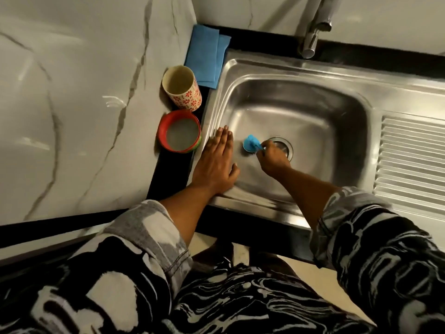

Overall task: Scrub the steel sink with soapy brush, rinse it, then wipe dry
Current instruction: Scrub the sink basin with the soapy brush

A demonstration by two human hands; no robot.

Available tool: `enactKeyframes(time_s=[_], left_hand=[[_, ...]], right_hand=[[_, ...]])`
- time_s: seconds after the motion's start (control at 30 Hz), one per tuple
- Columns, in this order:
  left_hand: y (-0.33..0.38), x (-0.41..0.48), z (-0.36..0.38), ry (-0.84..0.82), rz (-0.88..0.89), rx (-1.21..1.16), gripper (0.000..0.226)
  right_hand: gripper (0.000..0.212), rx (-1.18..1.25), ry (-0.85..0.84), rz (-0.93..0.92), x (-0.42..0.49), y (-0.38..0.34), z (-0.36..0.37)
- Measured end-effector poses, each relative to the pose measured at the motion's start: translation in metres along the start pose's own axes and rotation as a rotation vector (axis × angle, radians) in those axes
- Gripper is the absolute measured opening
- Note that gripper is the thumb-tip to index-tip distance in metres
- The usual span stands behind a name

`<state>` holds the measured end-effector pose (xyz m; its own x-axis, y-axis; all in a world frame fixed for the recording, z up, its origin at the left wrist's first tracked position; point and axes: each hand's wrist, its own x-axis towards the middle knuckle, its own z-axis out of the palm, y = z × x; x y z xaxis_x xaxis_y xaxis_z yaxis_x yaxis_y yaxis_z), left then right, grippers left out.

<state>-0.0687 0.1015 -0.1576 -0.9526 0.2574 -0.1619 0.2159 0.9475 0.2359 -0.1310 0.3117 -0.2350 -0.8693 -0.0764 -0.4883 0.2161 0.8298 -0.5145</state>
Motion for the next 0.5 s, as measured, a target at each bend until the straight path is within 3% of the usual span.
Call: enactKeyframes(time_s=[0.13, 0.27, 0.5], left_hand=[[-0.002, 0.002, 0.004, 0.014, 0.004, 0.006, 0.095], [-0.002, 0.003, 0.006, 0.002, 0.003, 0.019, 0.098], [-0.002, 0.007, 0.005, -0.004, -0.016, 0.008, 0.098]], right_hand=[[0.048, -0.172, 0.029, -0.075, 0.008, -0.01, 0.018], [0.053, -0.34, -0.086, -0.183, 0.001, 0.01, 0.024], [0.054, -0.304, 0.031, -0.081, 0.032, -0.01, 0.01]])
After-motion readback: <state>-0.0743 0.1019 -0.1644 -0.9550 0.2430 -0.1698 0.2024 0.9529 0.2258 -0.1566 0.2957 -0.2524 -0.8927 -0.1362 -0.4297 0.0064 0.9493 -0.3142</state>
